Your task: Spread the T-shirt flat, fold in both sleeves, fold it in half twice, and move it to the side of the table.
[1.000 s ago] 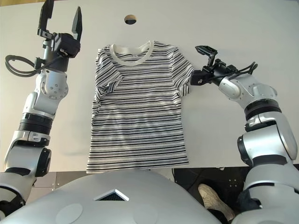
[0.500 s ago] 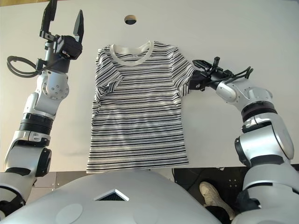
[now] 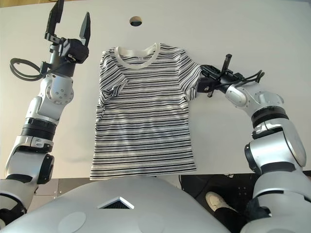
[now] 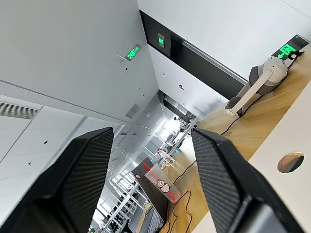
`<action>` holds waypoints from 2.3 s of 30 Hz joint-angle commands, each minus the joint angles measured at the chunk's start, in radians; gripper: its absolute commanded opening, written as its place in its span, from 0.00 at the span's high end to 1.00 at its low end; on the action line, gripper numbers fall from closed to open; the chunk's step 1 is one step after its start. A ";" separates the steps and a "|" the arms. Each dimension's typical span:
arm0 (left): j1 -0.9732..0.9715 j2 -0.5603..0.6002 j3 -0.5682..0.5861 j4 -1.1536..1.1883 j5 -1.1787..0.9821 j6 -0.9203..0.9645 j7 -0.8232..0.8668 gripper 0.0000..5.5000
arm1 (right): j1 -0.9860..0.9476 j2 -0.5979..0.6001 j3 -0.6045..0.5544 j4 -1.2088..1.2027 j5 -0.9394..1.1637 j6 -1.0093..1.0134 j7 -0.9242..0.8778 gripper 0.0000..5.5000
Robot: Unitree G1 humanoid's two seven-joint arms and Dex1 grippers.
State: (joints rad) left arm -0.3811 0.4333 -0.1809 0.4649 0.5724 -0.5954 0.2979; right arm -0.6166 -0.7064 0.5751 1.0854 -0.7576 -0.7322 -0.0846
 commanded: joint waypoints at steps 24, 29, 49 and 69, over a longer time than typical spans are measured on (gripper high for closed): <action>0.005 0.003 -0.004 0.045 0.005 -0.002 0.005 0.46 | 0.095 0.143 -0.111 -0.428 0.112 -0.030 0.168 0.98; 0.000 0.016 -0.010 0.064 0.012 -0.010 -0.003 0.46 | 0.044 0.187 -0.127 -0.331 0.076 0.012 0.084 0.92; 0.664 0.680 0.012 -0.377 -0.386 -0.213 -0.721 0.46 | 0.955 -0.368 -0.546 -1.196 0.456 0.102 0.568 0.44; 0.854 0.743 -0.110 -0.678 -0.409 -0.169 -1.107 0.46 | 1.016 -0.525 -0.413 -1.517 0.478 0.199 1.074 0.44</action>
State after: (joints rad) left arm 0.4940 1.2050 -0.2594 -0.2087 0.1492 -0.7740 -0.7814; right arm 0.4014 -1.2275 0.1544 -0.4080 -0.2991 -0.5443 0.9697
